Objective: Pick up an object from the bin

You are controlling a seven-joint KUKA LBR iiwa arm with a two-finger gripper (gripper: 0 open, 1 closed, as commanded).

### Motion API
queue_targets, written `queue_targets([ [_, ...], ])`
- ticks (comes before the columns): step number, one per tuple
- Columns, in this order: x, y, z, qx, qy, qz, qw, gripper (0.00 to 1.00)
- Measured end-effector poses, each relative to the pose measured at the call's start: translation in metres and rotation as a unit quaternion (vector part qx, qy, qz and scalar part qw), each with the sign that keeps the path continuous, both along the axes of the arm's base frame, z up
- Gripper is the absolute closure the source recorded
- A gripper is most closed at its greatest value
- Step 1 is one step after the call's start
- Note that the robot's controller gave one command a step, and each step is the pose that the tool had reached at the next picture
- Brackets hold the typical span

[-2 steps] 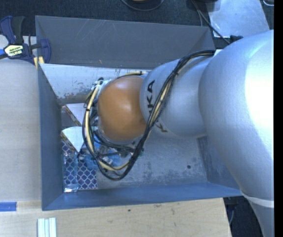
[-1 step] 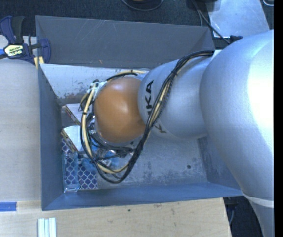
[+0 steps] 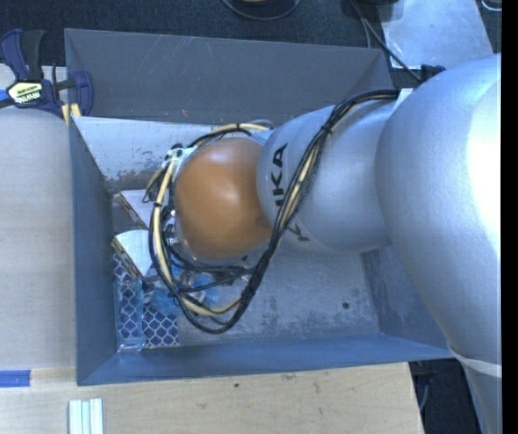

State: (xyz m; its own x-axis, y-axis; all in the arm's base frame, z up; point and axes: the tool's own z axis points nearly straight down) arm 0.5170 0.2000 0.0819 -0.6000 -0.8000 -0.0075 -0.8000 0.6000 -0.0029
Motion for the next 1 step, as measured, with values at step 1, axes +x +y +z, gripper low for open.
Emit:
queue_targets([
  [1,0.0002,-0.0008,0.0050,0.000,-0.0001,-0.004,1.0000,1.00],
])
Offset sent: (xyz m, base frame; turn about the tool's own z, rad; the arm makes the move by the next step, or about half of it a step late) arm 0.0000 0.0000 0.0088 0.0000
